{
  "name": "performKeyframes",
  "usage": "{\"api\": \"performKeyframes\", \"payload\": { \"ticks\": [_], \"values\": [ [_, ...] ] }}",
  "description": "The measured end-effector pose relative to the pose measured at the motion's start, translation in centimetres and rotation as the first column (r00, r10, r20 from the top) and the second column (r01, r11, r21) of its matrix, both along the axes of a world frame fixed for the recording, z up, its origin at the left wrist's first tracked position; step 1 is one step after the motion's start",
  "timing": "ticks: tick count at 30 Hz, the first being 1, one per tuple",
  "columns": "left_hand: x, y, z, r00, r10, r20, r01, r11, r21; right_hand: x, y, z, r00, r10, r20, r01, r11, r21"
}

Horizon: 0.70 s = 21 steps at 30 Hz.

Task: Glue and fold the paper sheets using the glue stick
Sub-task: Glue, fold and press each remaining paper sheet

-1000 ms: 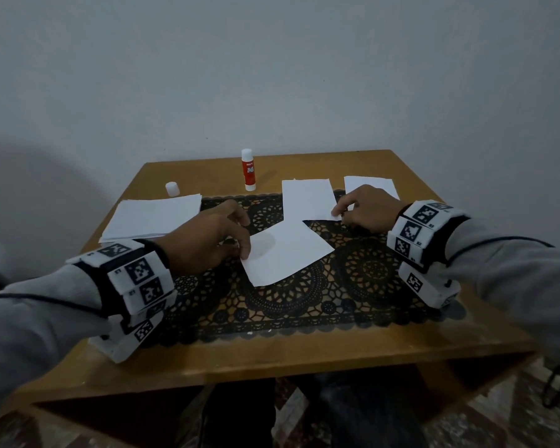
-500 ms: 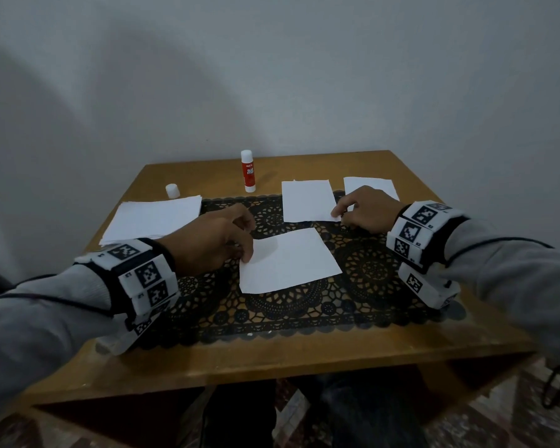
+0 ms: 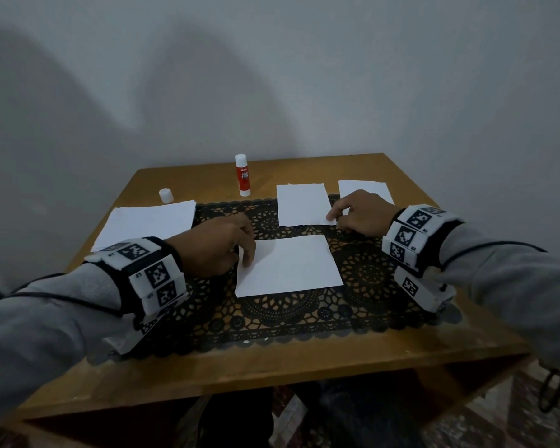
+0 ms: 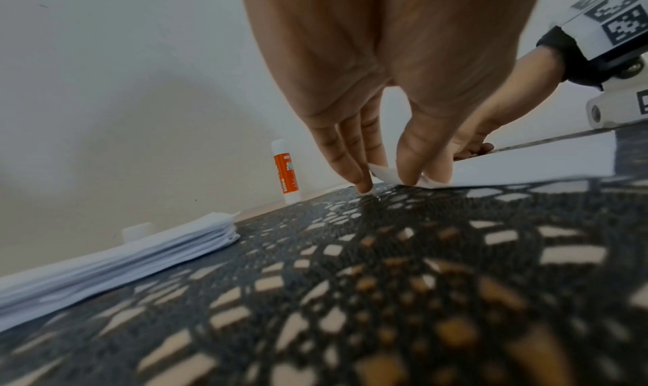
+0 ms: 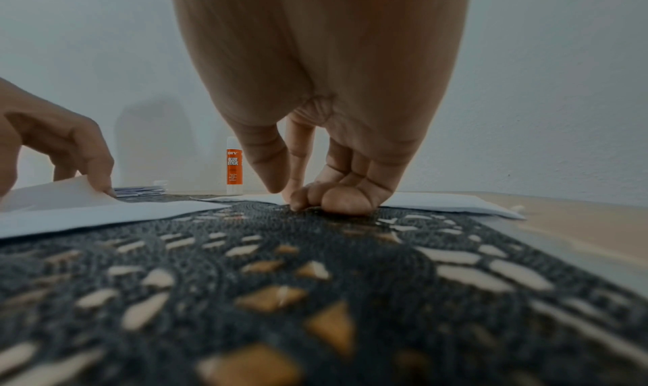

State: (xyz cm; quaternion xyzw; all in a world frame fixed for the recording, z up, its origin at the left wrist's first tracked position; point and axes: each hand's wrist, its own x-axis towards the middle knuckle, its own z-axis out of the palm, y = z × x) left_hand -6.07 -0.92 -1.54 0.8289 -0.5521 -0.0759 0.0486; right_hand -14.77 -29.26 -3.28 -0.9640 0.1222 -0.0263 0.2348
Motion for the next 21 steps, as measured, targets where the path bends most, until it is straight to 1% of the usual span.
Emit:
{"api": "performKeyframes", "payload": {
  "ticks": [4, 8, 9, 12, 14, 16, 18, 21],
  "values": [
    [-0.1, -0.1, 0.8, 0.999, 0.003, -0.04, 0.001, 0.995, 0.104, 0.0, 0.0, 0.0, 1.0, 0.004, -0.002, -0.004, 1.0, -0.002],
    [0.2, -0.7, 1.1, 0.999, 0.037, -0.015, -0.033, 0.984, 0.177, 0.0, 0.0, 0.0, 1.0, 0.008, -0.004, -0.008, 1.0, -0.005],
    [0.2, -0.8, 1.0, 0.998, 0.06, -0.014, -0.057, 0.982, 0.178, 0.0, 0.0, 0.0, 1.0, 0.009, -0.007, -0.009, 1.0, -0.01],
    [0.4, -1.2, 0.4, 0.994, 0.103, -0.034, -0.099, 0.988, 0.121, -0.1, 0.4, 0.2, 1.0, 0.017, -0.014, -0.018, 0.998, -0.063],
    [0.5, -1.4, 0.1, 0.991, 0.122, -0.049, -0.117, 0.988, 0.1, 0.0, 0.7, 0.6, 0.999, 0.015, 0.028, -0.012, 0.993, -0.114],
    [0.6, -1.6, 0.0, 0.99, 0.129, -0.064, -0.123, 0.988, 0.093, 0.5, 1.0, 1.3, 0.996, 0.012, 0.09, -0.001, 0.992, -0.129],
    [0.9, -1.6, -0.1, 0.988, 0.127, -0.085, -0.119, 0.989, 0.088, 1.7, 1.5, 2.3, 0.992, 0.02, 0.123, -0.002, 0.99, -0.142],
    [1.3, -1.6, -0.3, 0.985, 0.125, -0.117, -0.114, 0.989, 0.094, 4.3, 2.8, 3.8, 0.989, 0.049, 0.136, -0.023, 0.983, -0.181]
  ]
}}
